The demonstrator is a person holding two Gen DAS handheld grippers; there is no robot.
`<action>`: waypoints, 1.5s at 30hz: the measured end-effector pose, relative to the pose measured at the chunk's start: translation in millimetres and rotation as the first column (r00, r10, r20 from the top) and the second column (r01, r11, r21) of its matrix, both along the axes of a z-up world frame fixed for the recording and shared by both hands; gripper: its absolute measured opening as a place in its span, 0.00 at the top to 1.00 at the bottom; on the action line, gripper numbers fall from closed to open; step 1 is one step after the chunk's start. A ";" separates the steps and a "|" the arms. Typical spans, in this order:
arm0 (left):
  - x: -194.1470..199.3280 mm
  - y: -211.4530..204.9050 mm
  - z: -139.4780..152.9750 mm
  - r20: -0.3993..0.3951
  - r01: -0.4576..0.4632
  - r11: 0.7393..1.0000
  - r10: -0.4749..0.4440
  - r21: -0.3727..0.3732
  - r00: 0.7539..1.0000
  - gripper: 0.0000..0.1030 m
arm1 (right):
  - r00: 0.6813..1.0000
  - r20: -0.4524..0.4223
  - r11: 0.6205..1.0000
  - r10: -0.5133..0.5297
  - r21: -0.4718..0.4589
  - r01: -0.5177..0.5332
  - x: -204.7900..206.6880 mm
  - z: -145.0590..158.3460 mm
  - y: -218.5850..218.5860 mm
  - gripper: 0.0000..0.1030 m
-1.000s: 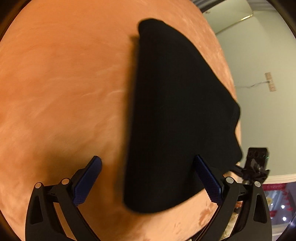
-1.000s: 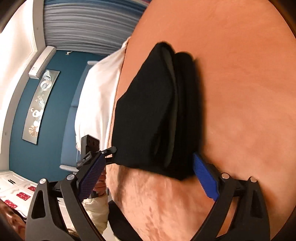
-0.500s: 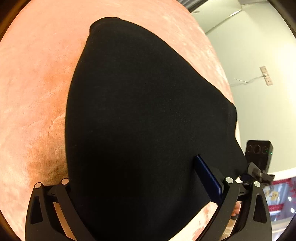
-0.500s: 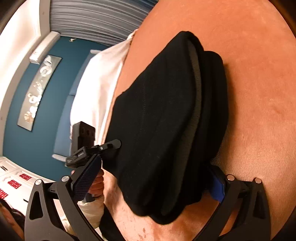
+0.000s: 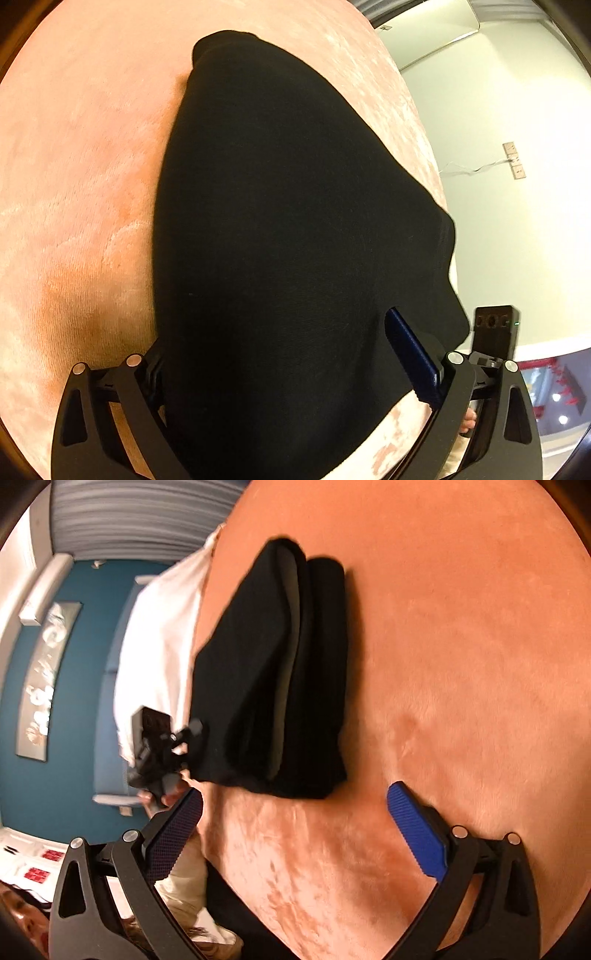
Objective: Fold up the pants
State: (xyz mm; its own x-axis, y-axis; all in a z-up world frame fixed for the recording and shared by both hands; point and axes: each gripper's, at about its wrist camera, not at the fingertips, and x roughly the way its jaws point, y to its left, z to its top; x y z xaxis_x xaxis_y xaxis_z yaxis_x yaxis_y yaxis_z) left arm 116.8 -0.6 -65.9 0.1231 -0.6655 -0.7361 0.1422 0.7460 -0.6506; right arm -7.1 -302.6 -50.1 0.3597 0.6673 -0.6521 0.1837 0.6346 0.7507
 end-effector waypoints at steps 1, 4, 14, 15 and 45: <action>0.5 -2.2 0.4 0.004 -0.002 1.000 0.001 0.011 1.000 0.08 | 1.000 -0.010 1.000 0.001 -0.012 -0.001 6.2 -0.3 4.5 0.04; 0.9 -0.9 -1.6 -0.010 -0.001 1.000 0.001 0.005 1.000 0.08 | 0.999 -0.016 0.999 0.050 0.017 -0.049 36.7 -5.1 20.5 0.04; -6.8 15.5 -1.7 0.017 -0.019 0.998 0.018 0.065 1.000 0.31 | 0.993 0.078 0.995 -0.085 0.066 0.080 50.8 -22.2 16.3 0.57; -8.5 17.2 -0.5 0.028 -0.026 0.998 0.025 0.065 0.999 0.37 | 0.992 0.091 0.994 -0.092 0.067 0.086 47.0 -22.6 16.5 0.59; -202.9 48.5 126.3 0.265 -0.058 0.997 0.041 0.058 0.963 0.75 | 0.924 0.368 0.993 -0.104 -0.017 0.119 -129.3 91.2 59.4 0.61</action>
State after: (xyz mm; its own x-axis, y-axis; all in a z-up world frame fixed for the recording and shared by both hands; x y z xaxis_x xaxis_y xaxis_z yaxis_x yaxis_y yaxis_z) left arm -86.1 47.9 60.4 0.3503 -0.6054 -0.7147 0.2638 0.7959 -0.5450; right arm -136.4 -243.2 41.1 0.6486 0.5861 -0.4855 -0.0278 0.6557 0.7545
